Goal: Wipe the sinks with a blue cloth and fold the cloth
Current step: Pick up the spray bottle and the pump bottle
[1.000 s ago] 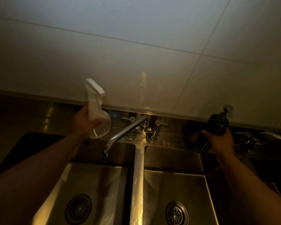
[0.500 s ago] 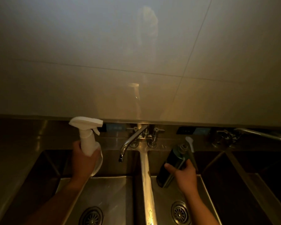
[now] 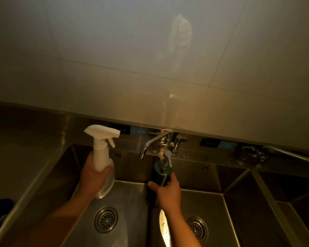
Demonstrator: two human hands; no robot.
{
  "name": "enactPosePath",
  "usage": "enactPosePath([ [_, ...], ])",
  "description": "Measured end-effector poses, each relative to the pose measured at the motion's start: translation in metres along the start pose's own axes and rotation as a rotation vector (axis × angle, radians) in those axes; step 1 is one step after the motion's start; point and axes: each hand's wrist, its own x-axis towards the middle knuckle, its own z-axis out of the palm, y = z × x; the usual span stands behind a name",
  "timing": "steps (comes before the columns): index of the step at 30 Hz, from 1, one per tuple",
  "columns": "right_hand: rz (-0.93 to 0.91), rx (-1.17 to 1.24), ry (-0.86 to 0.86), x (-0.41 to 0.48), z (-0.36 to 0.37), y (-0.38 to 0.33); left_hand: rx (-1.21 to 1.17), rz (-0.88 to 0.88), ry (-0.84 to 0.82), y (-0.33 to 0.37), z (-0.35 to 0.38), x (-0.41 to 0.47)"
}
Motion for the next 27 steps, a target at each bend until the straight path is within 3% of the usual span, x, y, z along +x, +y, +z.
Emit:
enactPosePath([
  [11,-0.024,-0.041,-0.019,-0.032,0.058,-0.014,0.025,-0.021,-0.025,-0.008,-0.062,-0.002],
  [21,-0.007,-0.017,0.077,-0.060,0.164,-0.025,0.029,-0.044,-0.211,-0.033,-0.154,0.041],
  [27,-0.008,-0.043,0.084,-0.064,0.188,-0.031,0.071,-0.030,-0.214,-0.036,-0.181,0.056],
])
